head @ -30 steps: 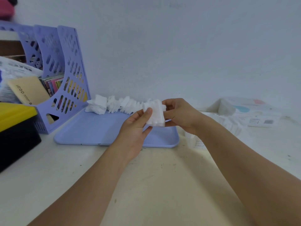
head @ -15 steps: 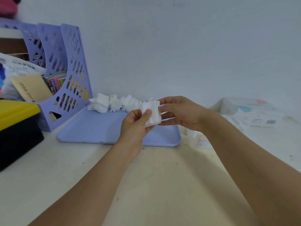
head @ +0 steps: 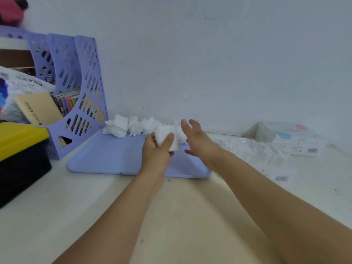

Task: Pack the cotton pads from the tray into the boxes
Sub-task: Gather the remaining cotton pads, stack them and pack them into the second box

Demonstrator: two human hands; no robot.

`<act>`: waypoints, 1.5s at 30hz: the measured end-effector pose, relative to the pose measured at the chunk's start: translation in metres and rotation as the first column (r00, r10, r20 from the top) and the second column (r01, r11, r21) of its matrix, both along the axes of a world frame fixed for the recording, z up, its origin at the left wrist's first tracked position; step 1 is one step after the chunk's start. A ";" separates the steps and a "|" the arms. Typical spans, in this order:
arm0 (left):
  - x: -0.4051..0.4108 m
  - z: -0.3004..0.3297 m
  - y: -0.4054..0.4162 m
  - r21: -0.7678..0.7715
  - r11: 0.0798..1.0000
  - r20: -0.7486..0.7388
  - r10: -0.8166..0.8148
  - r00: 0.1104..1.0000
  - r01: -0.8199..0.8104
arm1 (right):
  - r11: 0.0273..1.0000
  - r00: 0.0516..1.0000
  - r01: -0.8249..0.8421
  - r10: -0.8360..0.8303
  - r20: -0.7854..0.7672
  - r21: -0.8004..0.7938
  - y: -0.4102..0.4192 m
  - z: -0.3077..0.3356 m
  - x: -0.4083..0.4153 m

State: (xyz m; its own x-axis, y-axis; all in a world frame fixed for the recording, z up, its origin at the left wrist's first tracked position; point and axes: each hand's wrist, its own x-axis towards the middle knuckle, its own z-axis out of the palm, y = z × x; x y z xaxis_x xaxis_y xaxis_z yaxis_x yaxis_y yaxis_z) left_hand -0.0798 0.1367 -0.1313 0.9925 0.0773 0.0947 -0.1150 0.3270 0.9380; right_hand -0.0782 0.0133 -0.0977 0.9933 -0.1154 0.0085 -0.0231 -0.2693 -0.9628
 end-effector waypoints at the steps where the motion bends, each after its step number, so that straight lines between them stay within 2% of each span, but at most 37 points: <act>1: 0.002 -0.001 0.005 -0.037 0.997 -0.004 0.071 0.997 -0.071 | 0.986 0.996 0.084 -0.077 0.051 -0.144 -0.008 0.004 0.006; 3: 0.007 -0.001 0.010 -0.105 0.982 -0.028 0.152 0.988 -0.154 | 0.860 0.984 0.179 -0.150 0.098 -0.478 -0.024 0.014 0.019; 4: 0.008 -0.002 0.012 -0.125 0.977 -0.044 0.170 0.984 -0.174 | 0.786 0.987 0.155 -0.151 0.057 -0.599 -0.027 0.019 0.027; 6: 0.007 -0.003 0.011 -0.130 0.974 -0.051 0.178 0.983 -0.183 | 0.726 0.984 0.039 -0.148 -0.101 -0.686 -0.029 0.026 0.039; 8: 0.007 -0.002 0.010 -0.139 0.970 -0.050 0.195 0.979 -0.200 | 0.777 0.966 -0.016 -0.152 -0.211 -0.629 -0.031 0.032 0.053; 11: 0.007 -0.003 0.009 -0.141 0.963 -0.041 0.226 0.973 -0.229 | 0.908 0.932 0.010 -0.160 -0.325 -0.418 -0.030 0.035 0.066; 16: 0.005 -0.002 0.009 -0.113 0.965 -0.034 0.235 0.971 -0.237 | 0.929 0.890 0.142 -0.271 -0.367 -0.342 -0.021 0.022 0.077; 20: 0.004 -0.002 0.008 -0.110 0.967 -0.034 0.227 0.973 -0.229 | 0.960 0.886 0.110 -0.212 -0.412 -0.257 -0.024 0.020 0.081; 22: 0.003 -0.002 0.008 -0.109 0.968 -0.037 0.224 0.974 -0.227 | 0.963 0.910 0.120 -0.203 -0.361 -0.241 -0.021 0.023 0.074; 26: 0.001 -0.002 0.007 -0.088 0.974 -0.037 0.205 0.978 -0.208 | 0.977 0.908 0.100 -0.166 -0.384 -0.186 -0.022 0.019 0.077; 31: 0.001 0.000 0.008 -0.097 0.978 -0.054 0.179 0.982 -0.184 | 0.963 0.893 0.253 -0.269 -0.360 -0.092 -0.023 0.004 0.088; 35: 0.003 -0.002 0.008 -0.073 0.982 -0.066 0.168 0.984 -0.173 | 0.909 0.918 0.382 -0.393 -0.044 -0.167 -0.039 0.016 0.075; 38: 0.003 -0.001 0.009 -0.085 0.982 -0.087 0.164 0.983 -0.171 | 0.963 0.966 0.257 -0.253 0.057 -0.080 -0.047 0.037 0.036; 40: 0.001 0.002 0.008 -0.085 0.987 -0.096 0.131 0.987 -0.139 | 0.999 0.997 0.032 -0.034 0.075 0.022 -0.051 0.050 0.000; 42: -0.003 0.004 0.005 -0.036 0.997 -0.091 0.068 0.994 -0.071 | 0.964 0.978 -0.201 0.188 0.090 0.174 -0.053 0.055 -0.030; 45: -0.014 0.007 0.000 0.048 0.995 -0.079 -0.089 0.993 0.093 | 0.901 0.935 -0.355 0.343 0.092 0.250 -0.052 0.055 -0.049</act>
